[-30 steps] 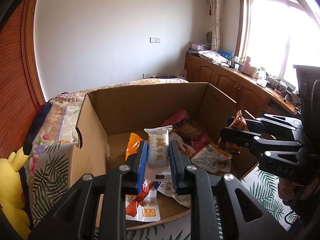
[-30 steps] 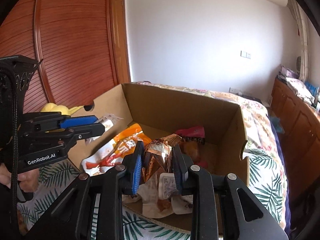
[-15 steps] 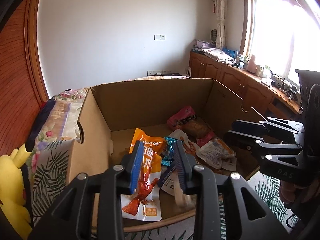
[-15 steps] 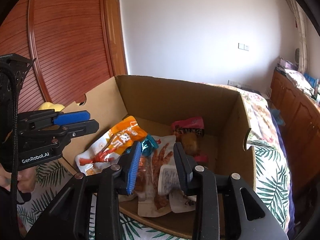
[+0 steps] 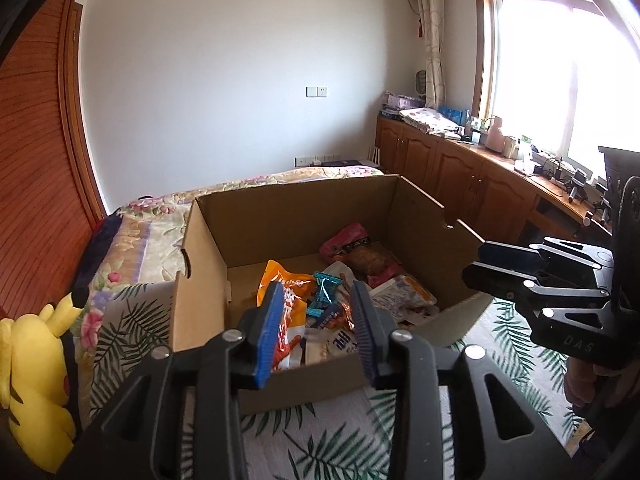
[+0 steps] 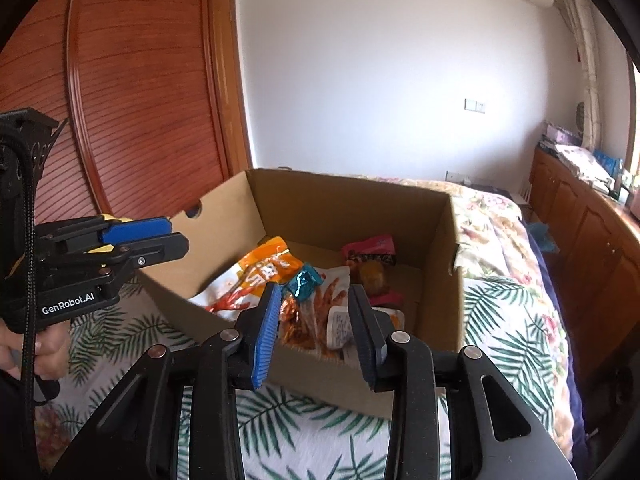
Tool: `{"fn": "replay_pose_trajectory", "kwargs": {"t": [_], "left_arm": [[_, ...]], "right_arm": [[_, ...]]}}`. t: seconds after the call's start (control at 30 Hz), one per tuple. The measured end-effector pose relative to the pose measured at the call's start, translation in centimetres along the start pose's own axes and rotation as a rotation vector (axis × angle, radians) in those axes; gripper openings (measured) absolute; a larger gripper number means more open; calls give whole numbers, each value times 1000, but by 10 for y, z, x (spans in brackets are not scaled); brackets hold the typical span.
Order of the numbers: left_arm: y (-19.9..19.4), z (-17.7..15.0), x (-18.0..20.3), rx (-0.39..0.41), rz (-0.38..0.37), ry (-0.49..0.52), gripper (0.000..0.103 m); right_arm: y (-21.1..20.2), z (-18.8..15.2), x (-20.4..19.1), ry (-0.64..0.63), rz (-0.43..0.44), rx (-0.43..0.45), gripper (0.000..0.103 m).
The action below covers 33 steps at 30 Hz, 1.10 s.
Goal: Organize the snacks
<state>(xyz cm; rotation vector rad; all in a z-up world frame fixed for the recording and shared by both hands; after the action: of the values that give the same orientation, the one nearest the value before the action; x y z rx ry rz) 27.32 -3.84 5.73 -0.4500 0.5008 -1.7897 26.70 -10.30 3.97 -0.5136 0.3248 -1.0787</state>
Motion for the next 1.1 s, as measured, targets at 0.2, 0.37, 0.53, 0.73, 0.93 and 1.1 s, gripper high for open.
{"fn": "replay_pose_trajectory", "kwargs": {"t": [0.2, 0.37, 0.53, 0.73, 0.93, 1.1], "left_arm": [[-27, -11, 8, 6, 29, 15, 49], [-42, -24, 9, 2, 61, 11, 52], [-57, -34, 11, 26, 88, 2, 73], [-75, -41, 16, 61, 118, 1, 81], [-94, -48, 16, 77, 154, -21, 81], [-109, -58, 23, 76, 176, -15, 81]], "right_arm": [[-27, -5, -8, 7, -38, 25, 48], [-42, -15, -14, 16, -83, 39, 63], [-54, -25, -17, 35, -111, 43, 81], [-69, -36, -16, 57, -157, 55, 97], [-85, -43, -19, 60, -180, 66, 103], [-102, -47, -25, 62, -196, 92, 103]]}}
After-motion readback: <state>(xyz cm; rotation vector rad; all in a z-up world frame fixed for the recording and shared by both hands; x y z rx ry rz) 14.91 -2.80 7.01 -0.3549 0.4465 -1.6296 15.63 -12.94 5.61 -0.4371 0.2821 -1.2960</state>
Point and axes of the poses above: each gripper's, at about its wrist camera, not at the fingertips, and y roughly the way its jaws point, x to its right, z to its top, the point moved 6 cm from there along y, roughly the way its jaws point
